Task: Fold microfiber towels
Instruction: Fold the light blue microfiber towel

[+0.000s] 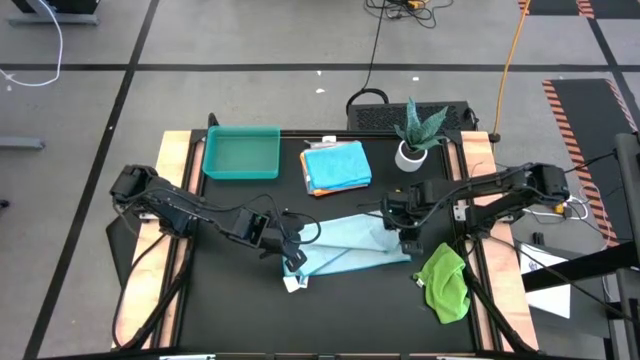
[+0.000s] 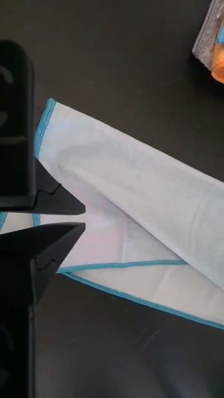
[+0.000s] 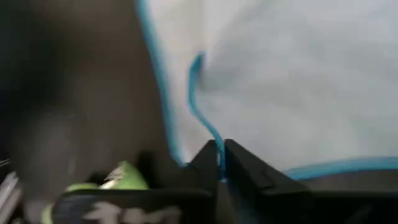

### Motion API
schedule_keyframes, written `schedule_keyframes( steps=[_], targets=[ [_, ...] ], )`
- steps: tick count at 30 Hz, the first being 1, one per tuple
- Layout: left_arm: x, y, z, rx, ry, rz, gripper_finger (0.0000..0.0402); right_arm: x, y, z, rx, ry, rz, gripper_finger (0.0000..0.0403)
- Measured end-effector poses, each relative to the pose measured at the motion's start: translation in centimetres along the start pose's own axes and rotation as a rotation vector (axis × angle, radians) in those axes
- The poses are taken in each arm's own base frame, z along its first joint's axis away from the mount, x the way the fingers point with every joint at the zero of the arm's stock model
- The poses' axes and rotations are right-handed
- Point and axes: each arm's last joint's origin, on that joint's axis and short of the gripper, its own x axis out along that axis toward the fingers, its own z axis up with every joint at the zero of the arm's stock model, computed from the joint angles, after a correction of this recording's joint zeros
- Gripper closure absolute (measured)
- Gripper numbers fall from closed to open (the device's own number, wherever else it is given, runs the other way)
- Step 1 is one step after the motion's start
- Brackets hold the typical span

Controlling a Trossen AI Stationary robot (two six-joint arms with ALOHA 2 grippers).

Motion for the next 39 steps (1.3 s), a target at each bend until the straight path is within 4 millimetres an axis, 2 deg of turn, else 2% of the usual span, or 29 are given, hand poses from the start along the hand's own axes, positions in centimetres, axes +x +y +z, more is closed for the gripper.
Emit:
schedule_keyframes(
  steps=[7, 12, 17, 23, 26, 31, 34, 39],
  targets=[
    [0.0, 0.0, 0.0, 0.005, 0.000, 0.000, 0.0369, 0.5, 1.9, -0.4, -0.044, 0.027, 0.011, 0.0400],
    [0.0, 0.0, 0.0, 0.008, 0.001, 0.000, 0.0369, 1.0, 2.9, -0.4, -0.081, 0.011, -0.072, 0.0390],
    [0.0, 0.0, 0.0, 0.017, 0.011, -0.009, 0.0369, 1.1, 3.0, -0.5, -0.092, 0.008, -0.103, 0.0359],
    [0.3, -0.8, -0.6, 0.124, -0.009, 0.002, 0.0369, 0.5, 3.0, -0.6, -0.026, -0.014, -0.080, 0.0307],
    [1.3, -1.4, -1.1, 0.092, 0.064, -0.067, 0.0369, -0.1, 3.2, -0.8, 0.016, -0.035, -0.036, 0.0287],
    [4.5, -3.5, -2.0, -0.002, 0.216, -0.272, 0.0369, -1.1, 3.5, -1.2, 0.040, -0.085, -0.029, 0.0268],
    [6.1, -4.9, -3.2, 0.004, 0.283, -0.367, 0.0369, -1.5, 3.6, -1.3, 0.037, -0.113, -0.022, 0.0266],
    [7.4, -6.0, -5.5, 0.031, 0.296, -0.332, 0.0369, -1.6, 3.6, -1.3, 0.042, -0.122, -0.021, 0.0269]
  ],
)
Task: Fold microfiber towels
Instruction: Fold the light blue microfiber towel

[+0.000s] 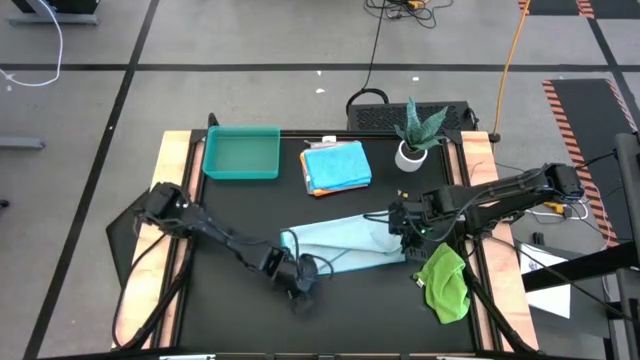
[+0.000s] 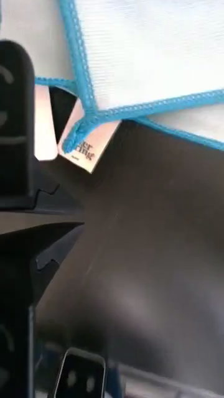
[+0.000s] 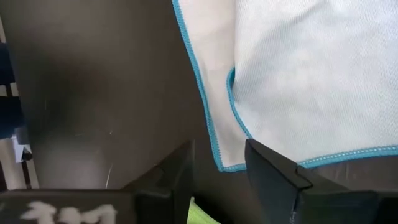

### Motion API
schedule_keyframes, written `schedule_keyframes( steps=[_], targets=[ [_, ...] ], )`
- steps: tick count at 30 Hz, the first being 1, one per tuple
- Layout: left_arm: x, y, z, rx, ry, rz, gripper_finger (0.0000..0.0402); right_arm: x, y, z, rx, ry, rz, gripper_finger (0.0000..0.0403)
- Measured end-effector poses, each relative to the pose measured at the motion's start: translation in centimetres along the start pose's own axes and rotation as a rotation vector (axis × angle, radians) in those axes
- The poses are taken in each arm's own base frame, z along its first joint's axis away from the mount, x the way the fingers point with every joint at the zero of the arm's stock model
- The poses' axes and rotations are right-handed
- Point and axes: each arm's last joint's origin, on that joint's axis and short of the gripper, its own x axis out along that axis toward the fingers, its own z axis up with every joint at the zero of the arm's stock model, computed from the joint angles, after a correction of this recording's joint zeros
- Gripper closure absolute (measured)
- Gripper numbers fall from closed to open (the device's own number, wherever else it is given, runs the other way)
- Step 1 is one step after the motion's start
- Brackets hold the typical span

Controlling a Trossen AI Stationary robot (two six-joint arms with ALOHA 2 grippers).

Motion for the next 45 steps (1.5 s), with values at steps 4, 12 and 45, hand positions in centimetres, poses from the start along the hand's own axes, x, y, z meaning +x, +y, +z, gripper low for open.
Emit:
schedule_keyframes(
  steps=[4, 12, 45],
  targets=[
    [0.2, -0.2, -1.2, 0.019, -0.045, 0.105, 0.0369, 0.0, 0.0, 0.1, -0.001, -0.008, -0.017, 0.0270],
    [-0.4, -0.7, -1.1, 0.093, -0.117, 0.223, 0.0369, 0.0, -0.1, 0.1, 0.011, -0.020, -0.047, 0.0270],
    [-2.8, -0.5, 1.9, 0.505, 0.033, 0.305, 0.0245, 0.0, -0.2, 0.3, -0.017, -0.040, -0.070, 0.0271]
  ],
)
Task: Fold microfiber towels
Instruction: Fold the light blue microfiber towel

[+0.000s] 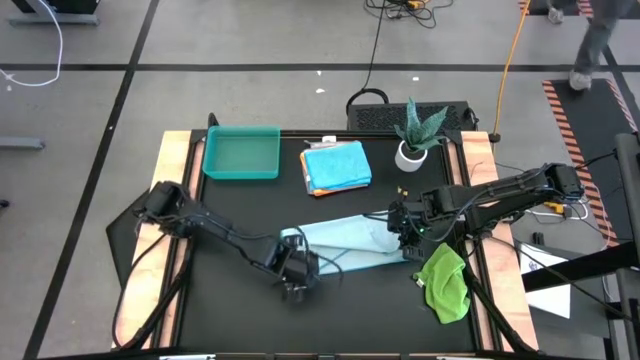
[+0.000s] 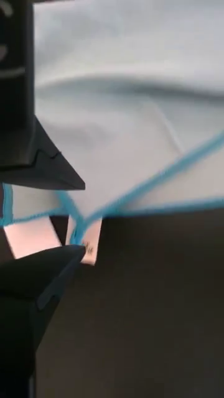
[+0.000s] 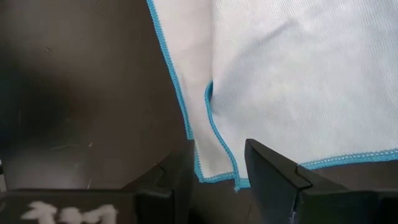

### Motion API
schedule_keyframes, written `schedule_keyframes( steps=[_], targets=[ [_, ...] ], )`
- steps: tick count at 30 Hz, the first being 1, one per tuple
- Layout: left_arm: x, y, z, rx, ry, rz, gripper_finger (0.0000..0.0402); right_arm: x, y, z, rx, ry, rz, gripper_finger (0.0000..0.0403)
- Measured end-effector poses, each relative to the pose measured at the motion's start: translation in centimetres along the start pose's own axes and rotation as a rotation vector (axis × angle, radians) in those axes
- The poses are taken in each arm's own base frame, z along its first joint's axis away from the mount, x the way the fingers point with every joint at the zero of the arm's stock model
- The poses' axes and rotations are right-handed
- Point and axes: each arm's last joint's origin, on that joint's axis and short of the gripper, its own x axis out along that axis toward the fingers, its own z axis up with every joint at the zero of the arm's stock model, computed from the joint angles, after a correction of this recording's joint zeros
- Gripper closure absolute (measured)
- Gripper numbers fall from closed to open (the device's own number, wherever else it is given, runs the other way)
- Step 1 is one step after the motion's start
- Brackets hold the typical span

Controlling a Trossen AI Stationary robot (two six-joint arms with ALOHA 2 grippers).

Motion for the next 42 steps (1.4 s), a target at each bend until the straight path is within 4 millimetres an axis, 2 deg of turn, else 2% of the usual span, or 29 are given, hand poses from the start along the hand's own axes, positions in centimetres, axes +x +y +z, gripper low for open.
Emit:
schedule_keyframes(
  steps=[5, 10, 14, 34, 42],
  targets=[
    [-0.2, -1.5, -0.5, 0.185, -0.018, -0.001, 0.0237, 0.0, 0.0, 0.0, -0.003, 0.000, -0.001, 0.0271],
    [-0.3, -1.8, -0.6, 0.281, -0.061, 0.133, 0.0236, 0.0, 0.0, 0.0, -0.003, 0.000, -0.001, 0.0271],
    [-0.2, -1.6, -0.6, 0.309, -0.059, 0.137, 0.0236, 0.0, 0.0, 0.0, -0.003, 0.000, -0.001, 0.0271],
    [3.0, -2.6, -1.6, 0.400, 0.018, 0.151, 0.0236, 0.0, 0.1, 0.2, 0.017, -0.016, 0.007, 0.0271],
    [3.2, -2.4, -1.4, 0.368, 0.003, 0.170, 0.0236, 0.0, 0.1, 0.2, 0.020, -0.017, 0.008, 0.0271]
  ],
)
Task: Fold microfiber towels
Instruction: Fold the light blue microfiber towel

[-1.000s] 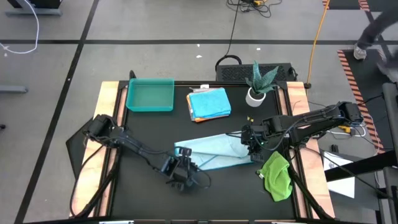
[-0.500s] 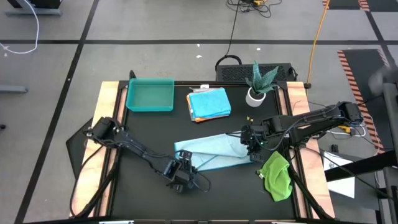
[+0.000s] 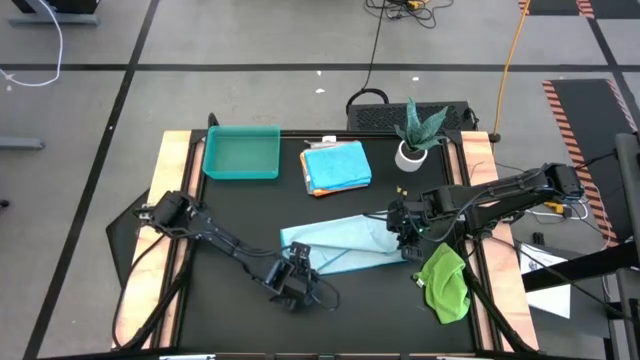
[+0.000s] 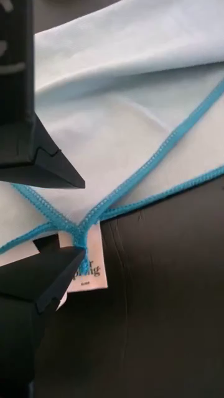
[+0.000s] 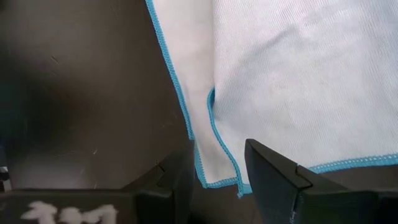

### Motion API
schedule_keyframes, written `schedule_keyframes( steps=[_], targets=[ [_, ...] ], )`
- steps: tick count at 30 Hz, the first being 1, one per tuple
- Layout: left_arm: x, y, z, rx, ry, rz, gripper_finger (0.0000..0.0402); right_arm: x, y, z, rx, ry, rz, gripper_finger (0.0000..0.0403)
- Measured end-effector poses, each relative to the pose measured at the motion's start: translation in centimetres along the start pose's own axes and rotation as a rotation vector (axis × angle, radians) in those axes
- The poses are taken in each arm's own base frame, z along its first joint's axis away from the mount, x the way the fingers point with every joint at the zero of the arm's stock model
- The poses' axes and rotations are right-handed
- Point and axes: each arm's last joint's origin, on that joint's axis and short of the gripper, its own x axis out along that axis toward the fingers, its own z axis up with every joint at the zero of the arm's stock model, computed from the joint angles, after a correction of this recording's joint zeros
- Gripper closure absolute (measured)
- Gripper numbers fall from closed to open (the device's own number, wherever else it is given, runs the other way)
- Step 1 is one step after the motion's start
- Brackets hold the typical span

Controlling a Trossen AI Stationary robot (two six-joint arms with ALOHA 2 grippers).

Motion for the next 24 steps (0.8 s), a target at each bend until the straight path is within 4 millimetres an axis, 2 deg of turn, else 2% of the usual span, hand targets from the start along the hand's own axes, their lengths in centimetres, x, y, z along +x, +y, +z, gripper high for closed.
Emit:
schedule_keyframes(
  steps=[5, 8, 17, 20, 24],
  targets=[
    [0.0, 0.0, 0.0, -0.019, 0.000, 0.002, 0.0238, 0.0, 0.0, 0.0, -0.001, -0.004, 0.001, 0.0271],
    [0.0, 0.1, 0.0, -0.022, 0.001, 0.002, 0.0255, 0.0, 0.0, 0.0, -0.001, -0.003, 0.001, 0.0271],
    [0.2, 1.1, 0.1, -0.194, 0.011, -0.020, 0.0390, 0.0, 0.0, 0.0, 0.004, -0.003, 0.001, 0.0271],
    [0.1, 1.6, 0.3, -0.248, 0.006, -0.017, 0.0389, 0.0, 0.0, 0.0, 0.004, -0.003, 0.001, 0.0271],
    [-1.5, 2.2, 1.5, -0.264, -0.045, -0.038, 0.0396, 0.0, 0.0, 0.0, 0.004, -0.003, 0.001, 0.0271]
  ],
)
